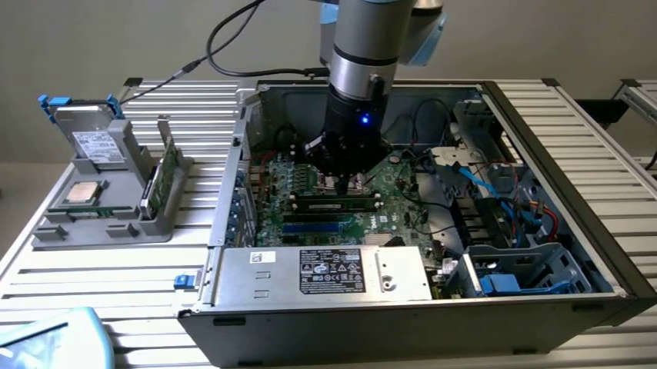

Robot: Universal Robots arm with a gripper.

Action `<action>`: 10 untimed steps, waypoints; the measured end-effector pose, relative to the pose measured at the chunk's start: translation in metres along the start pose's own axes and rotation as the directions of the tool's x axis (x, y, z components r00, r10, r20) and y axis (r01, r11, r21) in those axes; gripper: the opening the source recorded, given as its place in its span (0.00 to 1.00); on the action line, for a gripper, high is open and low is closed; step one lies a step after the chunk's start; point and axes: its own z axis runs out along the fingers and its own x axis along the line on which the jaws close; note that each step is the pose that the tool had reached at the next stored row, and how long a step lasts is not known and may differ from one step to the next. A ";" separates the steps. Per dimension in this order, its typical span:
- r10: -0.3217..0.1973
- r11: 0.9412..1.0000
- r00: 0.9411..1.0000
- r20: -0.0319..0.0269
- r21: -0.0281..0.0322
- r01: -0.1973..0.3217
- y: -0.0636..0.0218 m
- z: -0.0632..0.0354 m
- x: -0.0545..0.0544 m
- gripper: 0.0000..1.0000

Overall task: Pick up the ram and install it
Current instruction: 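Press down the ram until it locks into place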

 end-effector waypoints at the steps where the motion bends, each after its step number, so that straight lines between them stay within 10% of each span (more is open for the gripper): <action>1: 0.010 1.000 1.000 0.001 0.001 -0.010 0.0000 0.0000 0.000 0.10; 10: 0.095 0.995 0.995 0.010 0.011 -0.096 0.0000 0.0000 0.000 0.10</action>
